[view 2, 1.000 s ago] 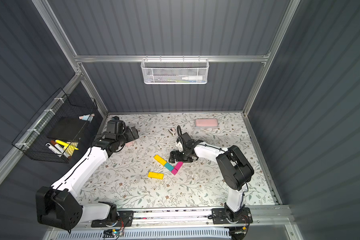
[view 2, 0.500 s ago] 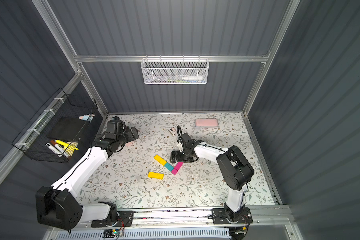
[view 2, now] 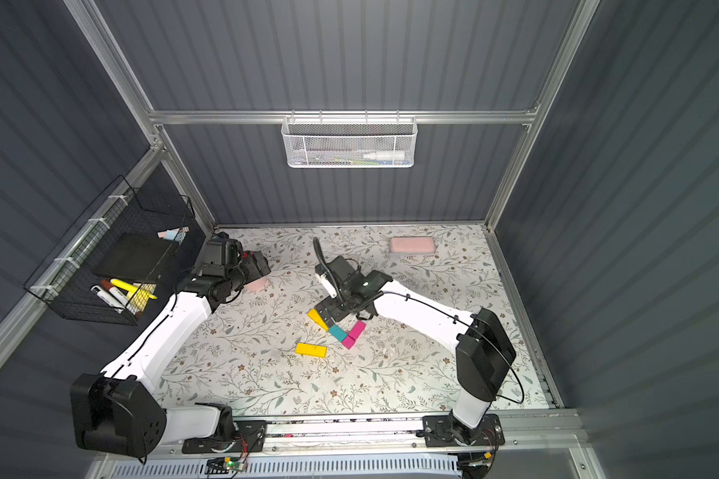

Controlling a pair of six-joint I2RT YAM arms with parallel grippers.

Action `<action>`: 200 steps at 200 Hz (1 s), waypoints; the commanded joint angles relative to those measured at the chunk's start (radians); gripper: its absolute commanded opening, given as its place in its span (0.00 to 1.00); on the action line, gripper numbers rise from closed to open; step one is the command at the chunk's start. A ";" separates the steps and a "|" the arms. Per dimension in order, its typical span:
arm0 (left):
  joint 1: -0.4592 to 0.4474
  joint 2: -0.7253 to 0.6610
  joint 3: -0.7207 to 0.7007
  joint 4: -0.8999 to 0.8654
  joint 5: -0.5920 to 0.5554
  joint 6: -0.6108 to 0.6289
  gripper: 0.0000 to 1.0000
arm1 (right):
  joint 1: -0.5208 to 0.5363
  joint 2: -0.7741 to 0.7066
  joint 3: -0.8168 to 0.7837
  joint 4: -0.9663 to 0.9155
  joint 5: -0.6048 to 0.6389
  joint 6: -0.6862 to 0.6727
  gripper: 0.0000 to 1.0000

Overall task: Assemble the letter v with building blocks
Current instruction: Pick up the building block from the center of the board.

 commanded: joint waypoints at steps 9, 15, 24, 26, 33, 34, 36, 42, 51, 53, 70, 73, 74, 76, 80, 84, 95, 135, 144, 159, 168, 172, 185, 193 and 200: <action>0.047 -0.010 -0.020 -0.015 0.020 -0.041 1.00 | 0.117 0.090 0.021 -0.081 0.129 -0.152 0.99; 0.055 -0.016 -0.025 -0.017 0.022 -0.045 0.99 | 0.132 0.099 0.023 -0.076 0.137 -0.161 0.99; 0.070 -0.026 -0.031 -0.015 0.030 -0.051 0.99 | 0.148 0.111 0.022 -0.058 0.151 -0.167 0.99; 0.072 -0.028 -0.034 -0.014 0.032 -0.051 1.00 | 0.149 0.114 0.021 -0.056 0.152 -0.169 0.99; 0.080 -0.035 -0.040 -0.010 0.040 -0.054 1.00 | 0.155 0.123 0.025 -0.052 0.147 -0.171 0.99; 0.082 -0.035 -0.040 -0.009 0.041 -0.054 1.00 | 0.156 0.125 0.026 -0.052 0.146 -0.172 0.99; 0.084 -0.038 -0.042 -0.008 0.043 -0.055 0.99 | 0.157 0.129 0.027 -0.052 0.141 -0.174 0.98; 0.089 -0.040 -0.045 -0.006 0.048 -0.056 0.99 | 0.159 0.139 0.034 -0.053 0.130 -0.179 0.98; 0.093 -0.042 -0.048 -0.005 0.055 -0.058 0.99 | 0.166 0.158 0.048 -0.061 0.121 -0.182 0.96; 0.094 -0.042 -0.048 -0.005 0.056 -0.058 0.99 | 0.168 0.161 0.050 -0.064 0.119 -0.183 0.96; 0.098 -0.041 -0.048 -0.005 0.066 -0.058 0.99 | 0.192 0.189 0.061 -0.062 0.135 -0.192 0.96; 0.099 -0.041 -0.048 -0.005 0.066 -0.058 0.99 | 0.196 0.195 0.063 -0.061 0.137 -0.195 0.96; 0.099 -0.042 -0.048 -0.004 0.066 -0.058 0.99 | 0.198 0.197 0.064 -0.062 0.137 -0.195 0.96; 0.099 -0.041 -0.048 -0.003 0.066 -0.058 0.99 | 0.201 0.199 0.065 -0.060 0.138 -0.195 0.96; 0.099 -0.040 -0.047 -0.004 0.066 -0.058 0.99 | 0.206 0.204 0.068 -0.059 0.143 -0.194 0.96; 0.100 -0.040 -0.047 -0.004 0.066 -0.058 0.99 | 0.211 0.210 0.072 -0.059 0.145 -0.192 0.96; 0.104 -0.039 -0.047 -0.005 0.065 -0.058 1.00 | 0.217 0.226 0.081 -0.058 0.137 -0.189 0.95; 0.115 -0.039 -0.048 -0.009 0.062 -0.058 0.99 | 0.224 0.267 0.104 -0.058 0.066 -0.171 0.90; 0.118 -0.037 -0.047 -0.012 0.060 -0.059 1.00 | 0.224 0.279 0.109 -0.058 0.058 -0.165 0.89; 0.123 -0.035 -0.047 -0.017 0.054 -0.064 1.00 | 0.224 0.291 0.109 -0.051 0.054 -0.158 0.88; 0.126 -0.037 -0.048 -0.016 0.054 -0.065 0.99 | 0.224 0.298 0.107 -0.044 0.048 -0.159 0.88; 0.127 -0.037 -0.049 -0.017 0.057 -0.065 0.99 | 0.224 0.302 0.107 -0.042 0.042 -0.159 0.88; 0.128 -0.036 -0.049 -0.016 0.061 -0.064 1.00 | 0.224 0.317 0.114 -0.041 0.025 -0.160 0.88; 0.128 -0.034 -0.049 -0.017 0.061 -0.064 0.99 | 0.224 0.327 0.119 -0.046 0.010 -0.159 0.87; 0.128 -0.034 -0.048 -0.018 0.060 -0.064 0.99 | 0.223 0.334 0.122 -0.049 -0.004 -0.160 0.85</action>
